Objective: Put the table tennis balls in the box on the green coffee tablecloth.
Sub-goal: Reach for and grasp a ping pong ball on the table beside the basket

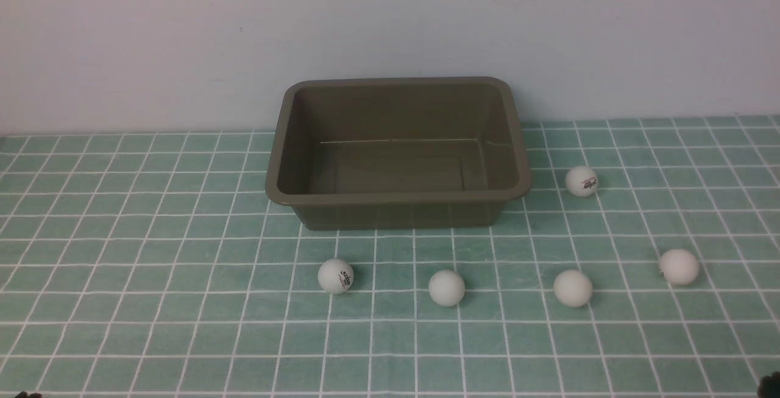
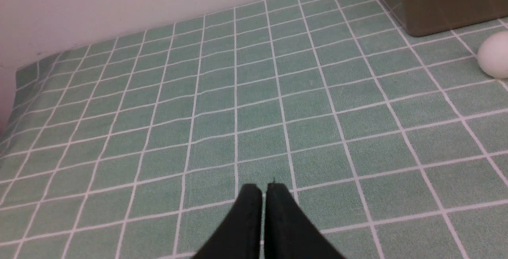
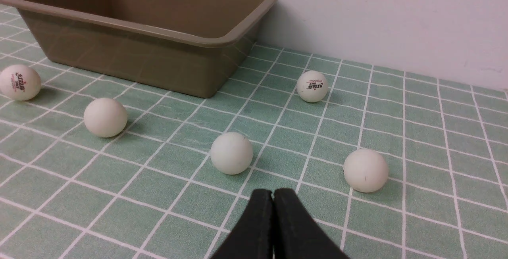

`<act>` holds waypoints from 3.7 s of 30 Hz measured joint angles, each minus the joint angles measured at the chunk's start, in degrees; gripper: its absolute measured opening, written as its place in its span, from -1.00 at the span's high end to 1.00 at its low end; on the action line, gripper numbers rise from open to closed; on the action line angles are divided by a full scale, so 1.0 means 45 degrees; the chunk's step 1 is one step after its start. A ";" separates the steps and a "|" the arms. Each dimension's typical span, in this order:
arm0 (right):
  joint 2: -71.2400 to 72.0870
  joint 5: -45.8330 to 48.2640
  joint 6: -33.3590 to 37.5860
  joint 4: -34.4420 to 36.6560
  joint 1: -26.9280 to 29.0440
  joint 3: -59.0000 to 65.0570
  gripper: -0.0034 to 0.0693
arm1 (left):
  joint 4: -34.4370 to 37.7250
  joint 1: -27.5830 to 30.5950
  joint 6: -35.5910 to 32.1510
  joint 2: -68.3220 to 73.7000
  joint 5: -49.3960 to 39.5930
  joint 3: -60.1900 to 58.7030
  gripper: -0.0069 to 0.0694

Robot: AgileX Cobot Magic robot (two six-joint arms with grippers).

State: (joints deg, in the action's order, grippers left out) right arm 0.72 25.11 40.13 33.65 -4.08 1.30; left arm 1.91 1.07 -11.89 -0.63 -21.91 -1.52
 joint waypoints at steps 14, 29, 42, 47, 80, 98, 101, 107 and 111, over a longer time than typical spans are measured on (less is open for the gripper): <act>0.0000 0.0000 0.0000 0.0000 0.0000 0.0000 0.95 | 0.0000 0.0000 0.0000 0.0000 0.0000 0.0000 0.83; 0.0000 0.0000 0.0000 0.0000 0.0000 0.0000 0.95 | -0.0148 0.0000 -0.0029 0.0000 0.0000 0.0000 0.83; 0.0000 0.0000 0.0000 0.0000 0.0000 0.0000 0.95 | 0.7230 0.0000 0.2134 0.0000 0.0178 -0.0014 0.83; 0.0000 0.0000 0.0000 0.0000 0.0000 0.0000 0.95 | 0.9419 0.0000 0.2134 0.0000 0.0717 -0.0014 0.83; 0.0000 0.0000 0.0000 0.0000 0.0000 0.0000 0.95 | 1.1753 0.0000 -0.6490 0.3152 -0.1793 0.7107 0.83; 0.0000 0.0000 0.0000 0.0000 0.0000 0.0000 0.95 | 0.9549 -0.1670 -0.7603 1.4521 -0.5426 1.0185 0.83; 0.0000 0.0000 0.0000 0.0000 0.0000 0.0000 0.95 | 0.8417 -0.3434 -0.6797 1.5667 -0.4710 1.0720 0.83; 0.0000 0.0000 0.0000 0.0000 0.0000 0.0000 0.95 | 0.3788 -0.6102 -0.1684 1.7728 -0.3004 1.1655 0.83; 0.0000 0.0000 0.0000 0.0000 0.0000 0.0000 0.95 | 0.0619 -0.6206 0.3226 1.9458 -0.2726 1.2893 0.82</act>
State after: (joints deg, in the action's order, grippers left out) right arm 0.72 25.11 40.13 33.65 -4.08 1.30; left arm 4.69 -26.85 2.62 86.94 -34.18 56.50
